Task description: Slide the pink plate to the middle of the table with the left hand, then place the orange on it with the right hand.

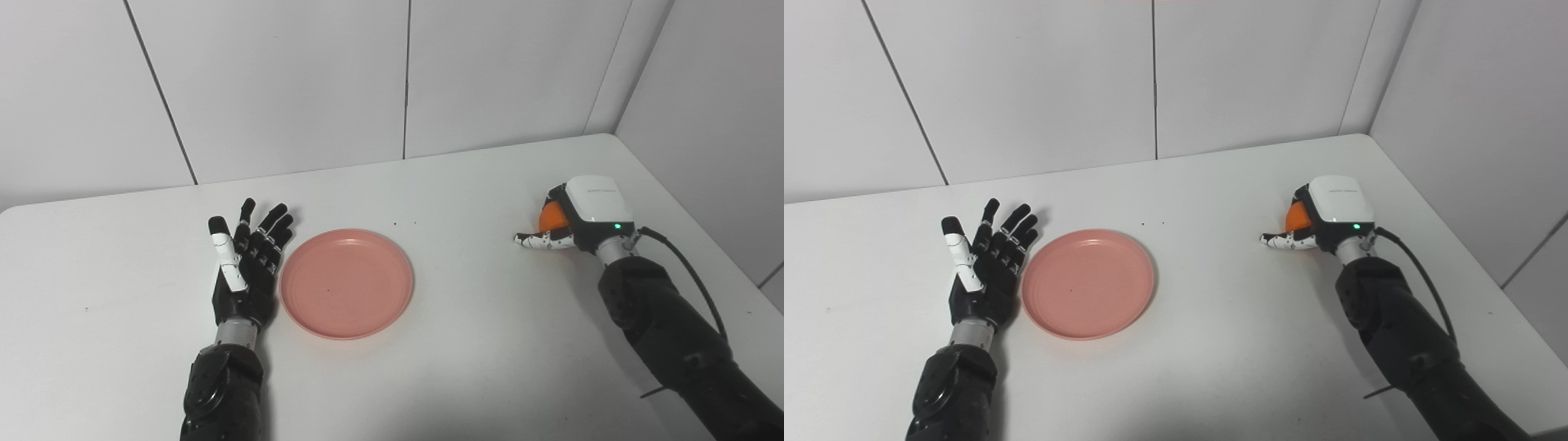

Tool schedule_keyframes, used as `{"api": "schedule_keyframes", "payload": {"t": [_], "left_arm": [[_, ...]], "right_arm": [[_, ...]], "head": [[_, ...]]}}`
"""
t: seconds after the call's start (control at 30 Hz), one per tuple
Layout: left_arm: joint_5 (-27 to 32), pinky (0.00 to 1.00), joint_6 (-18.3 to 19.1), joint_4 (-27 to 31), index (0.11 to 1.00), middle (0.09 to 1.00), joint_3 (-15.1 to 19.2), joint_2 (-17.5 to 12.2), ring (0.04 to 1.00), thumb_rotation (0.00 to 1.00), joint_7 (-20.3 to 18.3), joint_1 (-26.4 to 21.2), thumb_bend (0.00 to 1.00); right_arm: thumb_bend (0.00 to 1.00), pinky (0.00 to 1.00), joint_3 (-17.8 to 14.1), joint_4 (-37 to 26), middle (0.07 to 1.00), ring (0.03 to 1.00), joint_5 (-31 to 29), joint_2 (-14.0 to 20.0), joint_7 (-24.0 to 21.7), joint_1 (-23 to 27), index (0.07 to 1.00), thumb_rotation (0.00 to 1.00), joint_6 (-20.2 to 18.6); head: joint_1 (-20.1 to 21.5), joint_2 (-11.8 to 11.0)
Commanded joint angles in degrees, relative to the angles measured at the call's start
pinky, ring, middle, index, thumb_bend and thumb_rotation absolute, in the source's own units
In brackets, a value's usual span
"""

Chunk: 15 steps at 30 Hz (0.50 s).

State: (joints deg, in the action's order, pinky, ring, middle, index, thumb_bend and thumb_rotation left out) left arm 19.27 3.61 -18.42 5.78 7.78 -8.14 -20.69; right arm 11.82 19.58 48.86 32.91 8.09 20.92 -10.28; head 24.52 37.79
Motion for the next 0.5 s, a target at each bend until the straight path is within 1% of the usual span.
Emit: {"api": "schedule_keyframes", "payload": {"t": [0.0, 0.17, 0.23, 0.37, 0.47], "left_arm": [[-0.34, 0.91, 4.46, -1.41, 1.0, 0.814, -0.04, 0.24, 0.844, 1.0, 1.93, 2.17, 0.99], [-0.25, 0.91, 4.53, -1.38, 1.0, 0.808, 0.0, 0.28, 0.843, 1.0, 2.01, 2.09, 0.98], [-0.27, 0.91, 4.64, -1.31, 1.0, 0.807, -0.01, 0.24, 0.843, 1.0, 2.04, 2.1, 0.99], [-0.17, 0.91, 4.74, -1.29, 1.0, 0.806, 0.0, 0.23, 0.845, 1.0, 1.95, 2.07, 1.0], [-0.09, 0.91, 5.01, -1.02, 1.0, 0.804, 0.02, 0.45, 0.841, 1.0, 2.17, 2.09, 0.99]], "right_arm": [[0.62, 0.08, 1.22, 1.12, 0.195, 0.137, 0.67, 0.85, -1.04, -1.25, 0.227, 0.37, -0.3], [0.61, 0.09, 1.16, 1.18, 0.199, 0.142, -0.93, 1.02, -0.82, -1.36, 0.23, 0.36, 0.86], [0.61, 0.09, 1.04, 1.12, 0.198, 0.143, -1.61, 1.08, -0.58, -1.32, 0.232, 0.34, 1.32], [0.61, 0.09, 0.89, -0.2, 0.195, 0.143, -2.27, 1.33, -0.9, -1.19, 0.235, 0.36, 1.02], [0.63, 0.09, 0.26, -0.9, 0.19, 0.138, -3.81, 1.35, -0.31, -1.04, 0.229, 0.32, 1.99]], "head": [[-0.03, -0.02], [0.0, 0.09], [0.0, 0.09], [0.0, 0.09], [-0.33, 0.19]]}}
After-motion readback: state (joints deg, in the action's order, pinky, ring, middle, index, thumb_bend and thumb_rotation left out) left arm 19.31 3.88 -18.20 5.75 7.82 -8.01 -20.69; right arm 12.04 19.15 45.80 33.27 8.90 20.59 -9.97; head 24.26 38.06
